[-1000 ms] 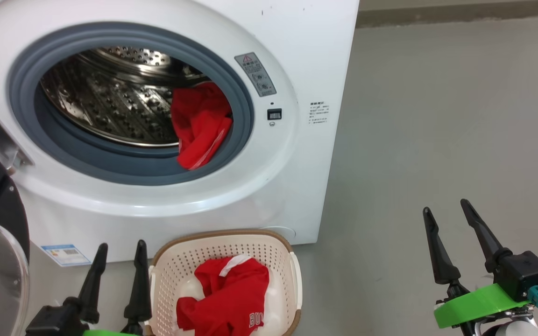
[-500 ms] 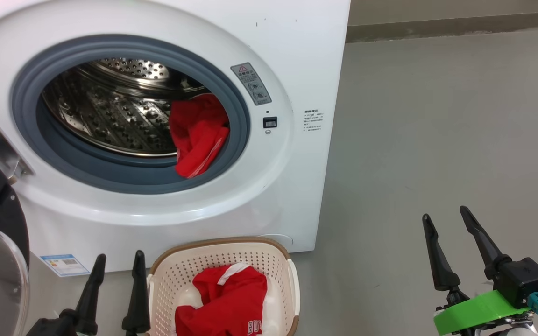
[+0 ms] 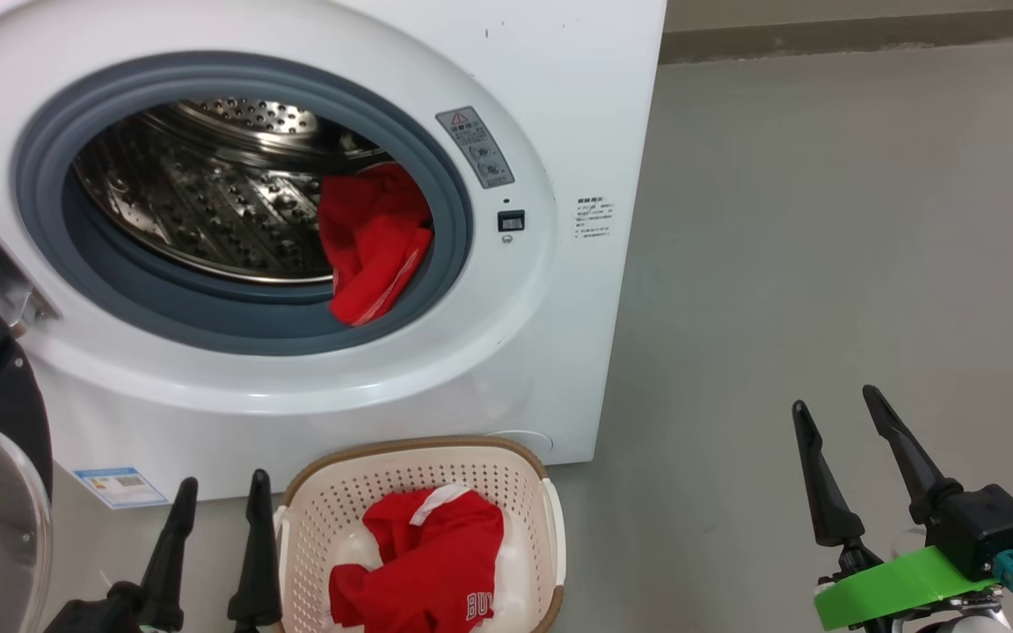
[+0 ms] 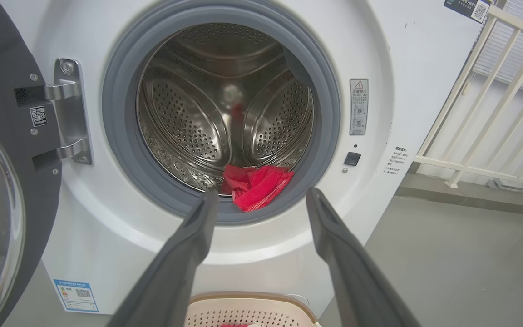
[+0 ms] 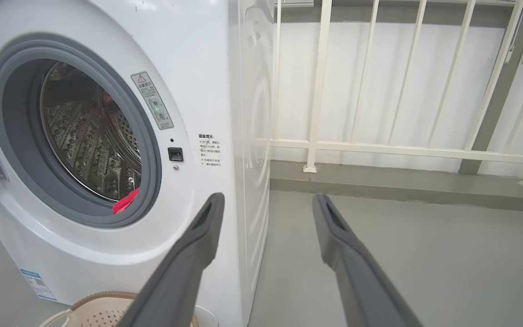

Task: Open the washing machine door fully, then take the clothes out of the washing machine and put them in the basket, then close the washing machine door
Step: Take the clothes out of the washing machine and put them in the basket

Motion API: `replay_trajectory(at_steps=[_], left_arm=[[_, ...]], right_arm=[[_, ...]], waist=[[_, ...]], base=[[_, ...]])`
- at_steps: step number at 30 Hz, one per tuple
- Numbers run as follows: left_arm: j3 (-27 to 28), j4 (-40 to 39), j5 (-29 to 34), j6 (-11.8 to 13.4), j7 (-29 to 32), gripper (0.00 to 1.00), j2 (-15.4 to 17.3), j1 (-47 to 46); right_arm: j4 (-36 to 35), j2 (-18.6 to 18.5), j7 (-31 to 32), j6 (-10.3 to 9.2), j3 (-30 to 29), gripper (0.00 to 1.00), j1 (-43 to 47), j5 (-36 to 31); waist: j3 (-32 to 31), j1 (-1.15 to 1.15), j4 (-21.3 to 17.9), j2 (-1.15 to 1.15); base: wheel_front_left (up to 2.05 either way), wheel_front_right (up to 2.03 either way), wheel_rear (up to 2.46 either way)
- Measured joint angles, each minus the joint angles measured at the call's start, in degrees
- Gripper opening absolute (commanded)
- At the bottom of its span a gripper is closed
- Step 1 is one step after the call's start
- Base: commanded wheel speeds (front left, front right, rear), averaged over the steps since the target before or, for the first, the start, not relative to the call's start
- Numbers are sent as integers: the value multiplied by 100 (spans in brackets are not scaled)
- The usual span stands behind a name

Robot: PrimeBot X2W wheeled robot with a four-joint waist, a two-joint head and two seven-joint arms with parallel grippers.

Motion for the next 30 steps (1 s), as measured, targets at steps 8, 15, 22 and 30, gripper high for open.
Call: replay_trajectory(at_steps=[8, 15, 22, 30], left_arm=[[-27, 77, -42, -3, -1, 100, 3, -64], [-62, 199, -103, -60, -3, 100, 26, -526], [-100, 407, -211, -124, -10, 100, 25, -1174], [22, 857, -406, -220, -20, 100, 44, -2088]], right_arm=[[-89, 1, 0, 0, 18, 100, -14, 18], [-156, 0, 0, 0, 23, 100, -195, 21], [-196, -1, 0, 0, 98, 100, -479, 21], [-253, -5, 0, 0, 204, 100, -825, 21]], waist=[[239, 0, 16, 0], [567, 0, 75, 0], [980, 0, 113, 0], [1502, 0, 110, 0]], base=[[0, 0, 0], [0, 0, 0], [0, 0, 0], [0, 0, 0]])
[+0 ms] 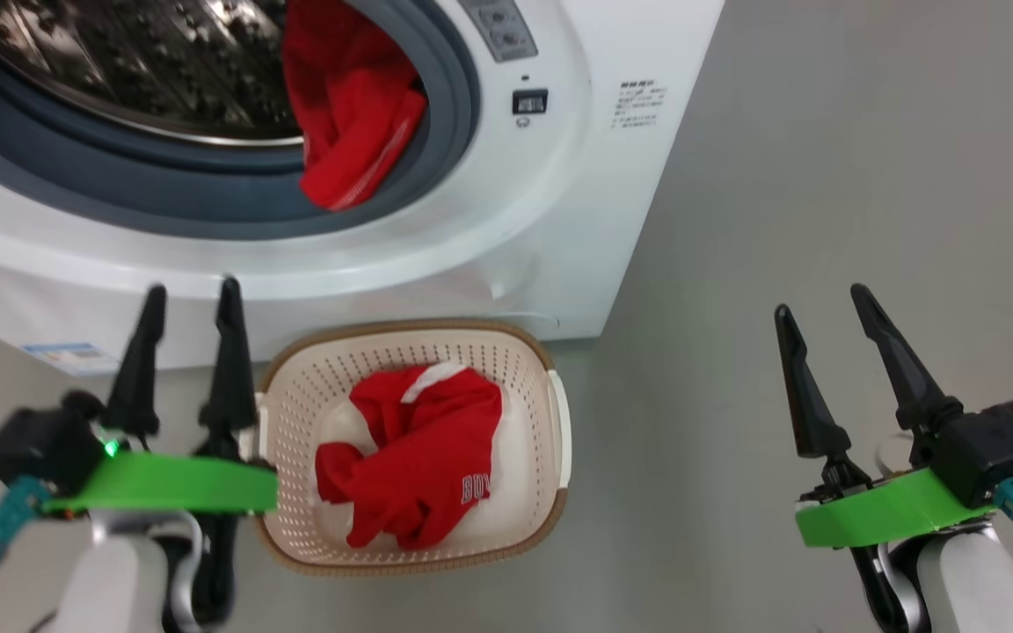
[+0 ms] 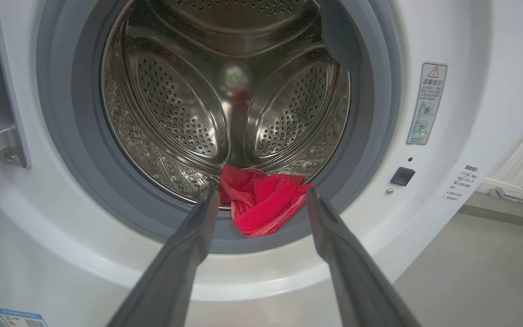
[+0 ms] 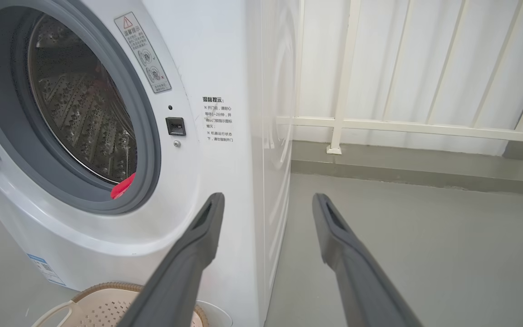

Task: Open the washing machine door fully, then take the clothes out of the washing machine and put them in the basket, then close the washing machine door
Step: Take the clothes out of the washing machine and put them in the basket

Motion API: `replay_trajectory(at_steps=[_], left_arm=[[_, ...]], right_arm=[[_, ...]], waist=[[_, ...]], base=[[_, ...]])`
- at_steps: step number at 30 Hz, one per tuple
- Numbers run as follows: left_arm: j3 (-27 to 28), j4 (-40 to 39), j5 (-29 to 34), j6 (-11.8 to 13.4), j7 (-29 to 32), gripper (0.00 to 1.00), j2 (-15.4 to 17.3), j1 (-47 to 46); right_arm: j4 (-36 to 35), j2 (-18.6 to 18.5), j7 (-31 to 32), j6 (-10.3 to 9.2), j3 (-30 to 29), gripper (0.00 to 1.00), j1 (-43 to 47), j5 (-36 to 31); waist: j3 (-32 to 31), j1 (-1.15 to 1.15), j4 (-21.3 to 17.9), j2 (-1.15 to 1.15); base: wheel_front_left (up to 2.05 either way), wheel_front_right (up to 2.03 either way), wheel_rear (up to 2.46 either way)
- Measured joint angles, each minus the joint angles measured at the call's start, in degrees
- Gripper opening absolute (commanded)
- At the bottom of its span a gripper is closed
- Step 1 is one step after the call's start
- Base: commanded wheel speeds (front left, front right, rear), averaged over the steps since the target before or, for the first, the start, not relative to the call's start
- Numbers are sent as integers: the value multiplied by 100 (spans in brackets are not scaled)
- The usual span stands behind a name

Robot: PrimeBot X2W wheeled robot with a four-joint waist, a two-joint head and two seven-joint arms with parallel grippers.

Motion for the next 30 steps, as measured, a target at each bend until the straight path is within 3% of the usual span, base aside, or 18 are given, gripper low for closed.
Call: replay_trajectory(at_steps=[21, 30], left_arm=[[321, 1596, -22, -135, -101, 100, 346, -2613], [579, 2420, -782, -426, 177, 100, 369, -3717]], right_arm=[[-141, -27, -1, 0, 252, 100, -744, -48], [-118, -34, -1, 0, 308, 100, -973, -7]], waist=[[1284, 0, -153, 0], [1690, 0, -363, 0]], base=[[0, 0, 0], [0, 0, 0]])
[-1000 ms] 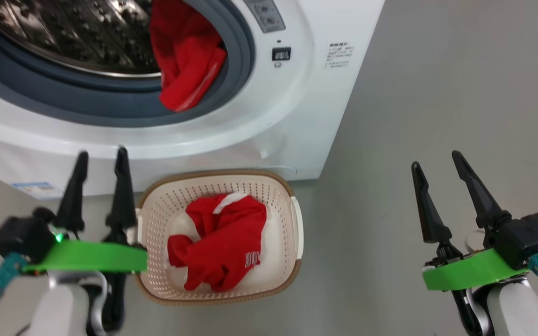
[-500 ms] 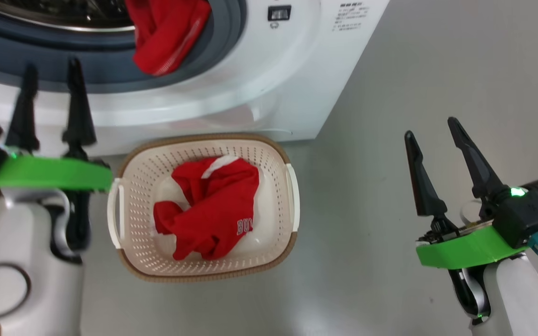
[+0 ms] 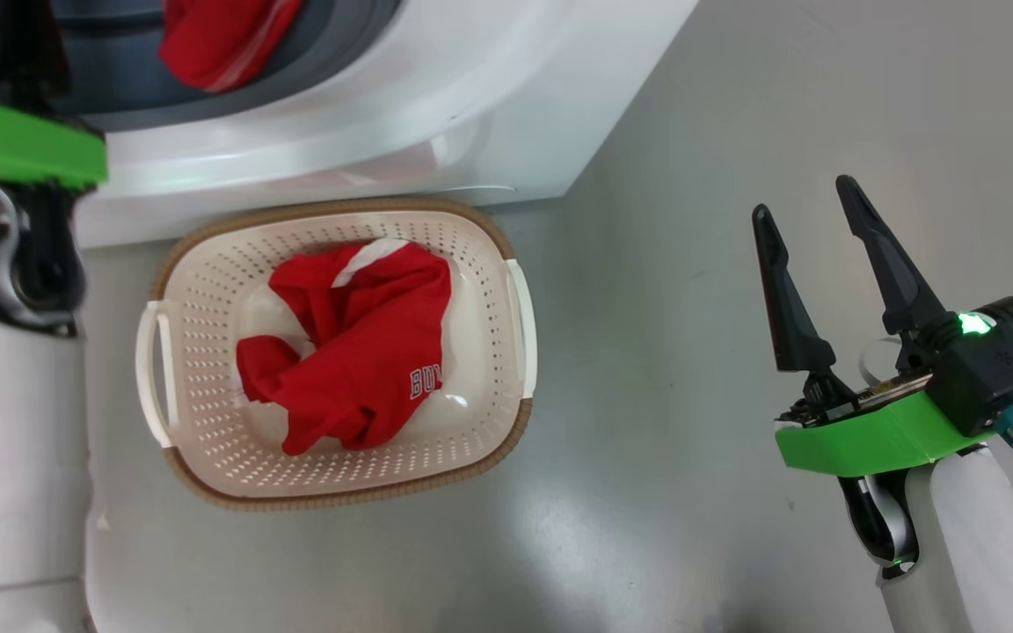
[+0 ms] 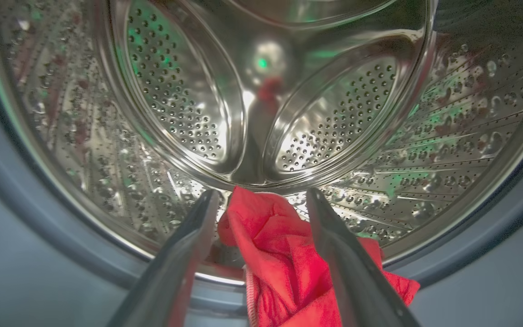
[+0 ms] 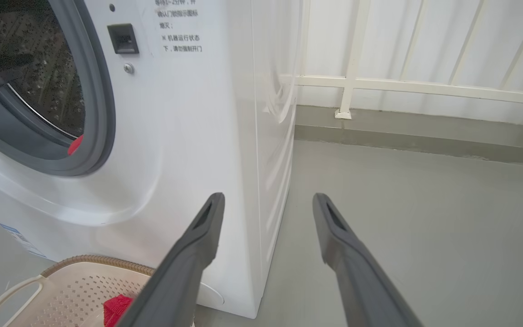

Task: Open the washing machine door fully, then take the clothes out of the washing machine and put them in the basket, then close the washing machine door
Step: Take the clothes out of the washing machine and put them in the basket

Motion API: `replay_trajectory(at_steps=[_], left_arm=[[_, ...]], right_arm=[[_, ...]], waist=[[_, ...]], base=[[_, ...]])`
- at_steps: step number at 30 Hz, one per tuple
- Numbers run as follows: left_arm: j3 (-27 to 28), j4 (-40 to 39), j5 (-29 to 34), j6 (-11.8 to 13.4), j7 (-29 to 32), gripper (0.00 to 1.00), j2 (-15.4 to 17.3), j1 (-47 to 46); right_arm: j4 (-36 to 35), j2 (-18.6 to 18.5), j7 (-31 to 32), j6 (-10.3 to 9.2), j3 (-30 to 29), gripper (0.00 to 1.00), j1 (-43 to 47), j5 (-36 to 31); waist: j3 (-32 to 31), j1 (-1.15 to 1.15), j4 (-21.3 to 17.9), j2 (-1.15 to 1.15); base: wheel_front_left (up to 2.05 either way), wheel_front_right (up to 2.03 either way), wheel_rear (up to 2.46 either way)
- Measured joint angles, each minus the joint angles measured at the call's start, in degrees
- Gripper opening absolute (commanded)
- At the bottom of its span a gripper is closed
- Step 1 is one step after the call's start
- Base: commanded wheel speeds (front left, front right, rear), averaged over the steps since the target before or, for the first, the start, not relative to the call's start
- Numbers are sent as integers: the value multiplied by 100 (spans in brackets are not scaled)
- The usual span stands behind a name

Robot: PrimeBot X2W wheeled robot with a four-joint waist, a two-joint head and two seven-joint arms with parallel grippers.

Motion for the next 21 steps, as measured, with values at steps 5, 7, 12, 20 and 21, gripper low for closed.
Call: replay_trajectory(at_steps=[5, 7, 12, 20, 21], left_arm=[[37, 508, -290, -82, 298, 100, 126, -443], [36, 603, -348, -112, 370, 100, 158, -509], [-80, 1150, -719, -170, 1067, 100, 196, -946], [-792, 1247, -1178, -171, 2182, 100, 346, -1170], [-886, 1244, -1215, -171, 2279, 100, 368, -1170]], right_arm=[[7, -1, 0, 0, 10, 100, -25, 1], [10, -1, 1, 0, 15, 100, -54, 1], [10, -2, 0, 0, 92, 100, -148, 4], [36, -3, 0, 0, 132, 100, -151, 9], [36, -2, 0, 0, 133, 100, -151, 10]], waist=[[107, 0, -109, 0], [122, 0, -129, 0], [200, 0, -195, 0], [183, 0, -281, 0], [176, 0, -290, 0]], base=[[0, 0, 0], [0, 0, 0], [0, 0, 0], [0, 0, 0], [0, 0, 0]])
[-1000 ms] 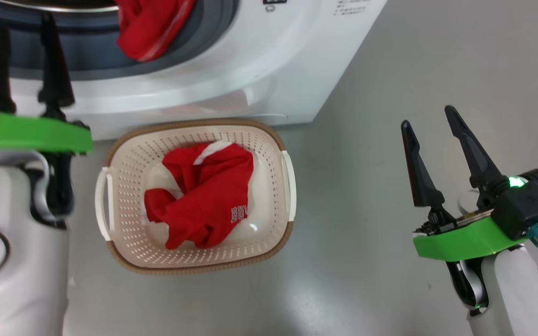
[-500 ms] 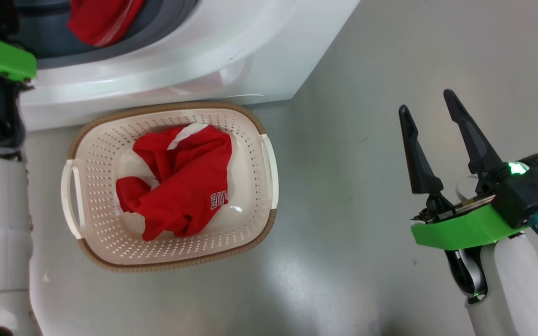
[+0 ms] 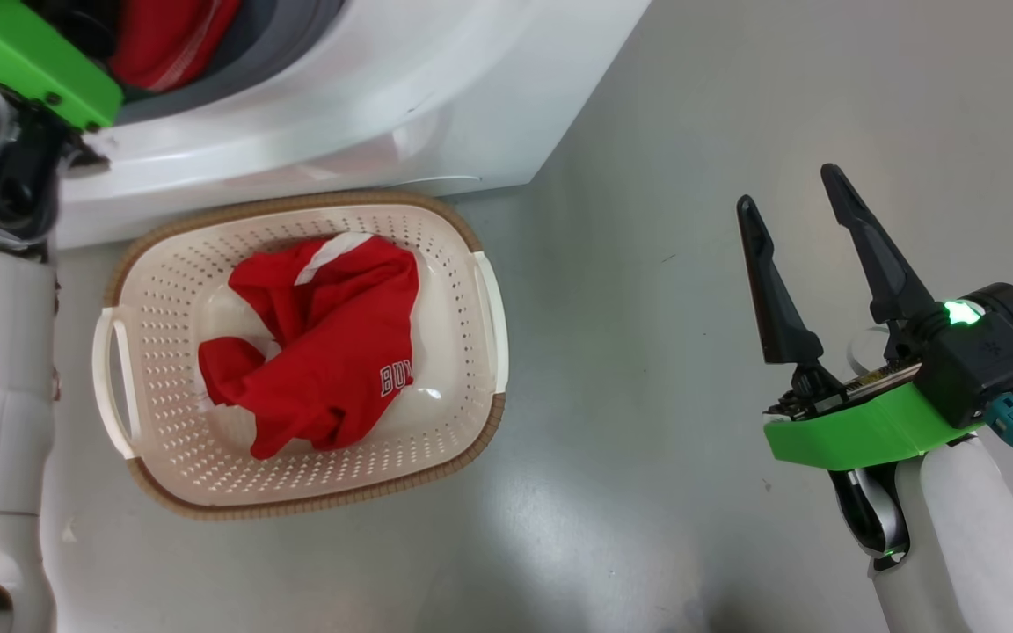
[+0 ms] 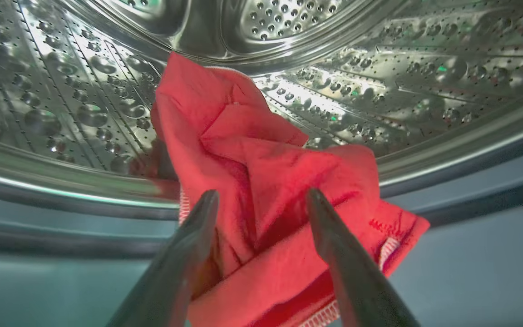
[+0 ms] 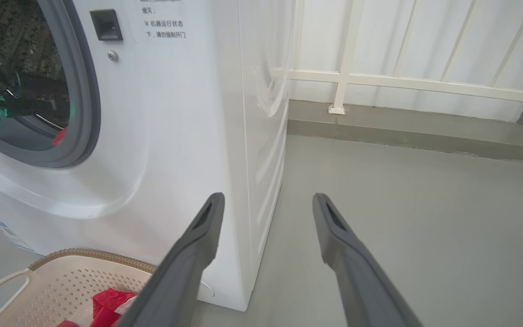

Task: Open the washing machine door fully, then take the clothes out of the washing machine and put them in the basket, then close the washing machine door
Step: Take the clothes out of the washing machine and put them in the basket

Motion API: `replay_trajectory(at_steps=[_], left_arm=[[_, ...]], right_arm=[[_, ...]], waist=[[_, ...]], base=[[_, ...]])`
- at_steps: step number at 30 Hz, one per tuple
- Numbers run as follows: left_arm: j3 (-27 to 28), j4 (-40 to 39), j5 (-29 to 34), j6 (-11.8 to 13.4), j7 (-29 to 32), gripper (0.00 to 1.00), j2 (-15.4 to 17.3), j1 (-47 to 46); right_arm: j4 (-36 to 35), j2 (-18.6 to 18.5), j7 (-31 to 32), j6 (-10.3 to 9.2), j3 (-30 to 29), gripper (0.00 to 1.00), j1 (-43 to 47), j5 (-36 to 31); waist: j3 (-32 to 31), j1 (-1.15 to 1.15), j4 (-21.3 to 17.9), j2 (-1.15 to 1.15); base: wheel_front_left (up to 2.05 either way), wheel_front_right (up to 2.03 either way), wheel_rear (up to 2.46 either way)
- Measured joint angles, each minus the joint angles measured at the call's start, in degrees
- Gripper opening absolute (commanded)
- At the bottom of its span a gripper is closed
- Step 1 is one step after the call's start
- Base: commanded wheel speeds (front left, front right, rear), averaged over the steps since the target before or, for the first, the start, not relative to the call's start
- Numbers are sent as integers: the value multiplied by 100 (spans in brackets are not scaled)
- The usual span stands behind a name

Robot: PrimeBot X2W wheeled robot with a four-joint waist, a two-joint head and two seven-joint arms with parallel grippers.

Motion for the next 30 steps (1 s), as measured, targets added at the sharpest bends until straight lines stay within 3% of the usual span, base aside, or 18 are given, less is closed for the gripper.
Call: replay_trajectory(at_steps=[7, 25, 26, 27, 28, 30], left_arm=[[-541, 145, -59, 0, 380, 100, 209, -2], [-1059, 1042, 471, 2, 75, 100, 428, -392], [-1069, 1073, 471, 2, 67, 55, 425, -411], [-1081, 1092, 470, 2, 65, 33, 423, -432], [-1083, 1103, 459, 2, 30, 0, 420, -444], [-1121, 1122, 450, 1, -25, 0, 404, -450]], right_arm=[[-5, -1, 0, 0, 65, 100, 0, 58], [-8, 0, 0, 0, 241, 100, 0, 224], [-5, 0, 0, 0, 242, 100, 0, 224], [-4, 0, 0, 0, 242, 100, 0, 224], [-2, 0, 0, 0, 244, 100, 0, 224], [12, 0, 1, 0, 246, 100, 0, 224]], waist=[[-11, 0, -87, 0], [61, 0, -281, 0], [66, 0, -284, 0], [66, 0, -283, 0], [65, 0, -282, 0], [54, 0, -277, 0]], base=[[0, 0, 0], [0, 0, 0], [0, 0, 0], [0, 0, 0], [0, 0, 0], [0, 0, 0]])
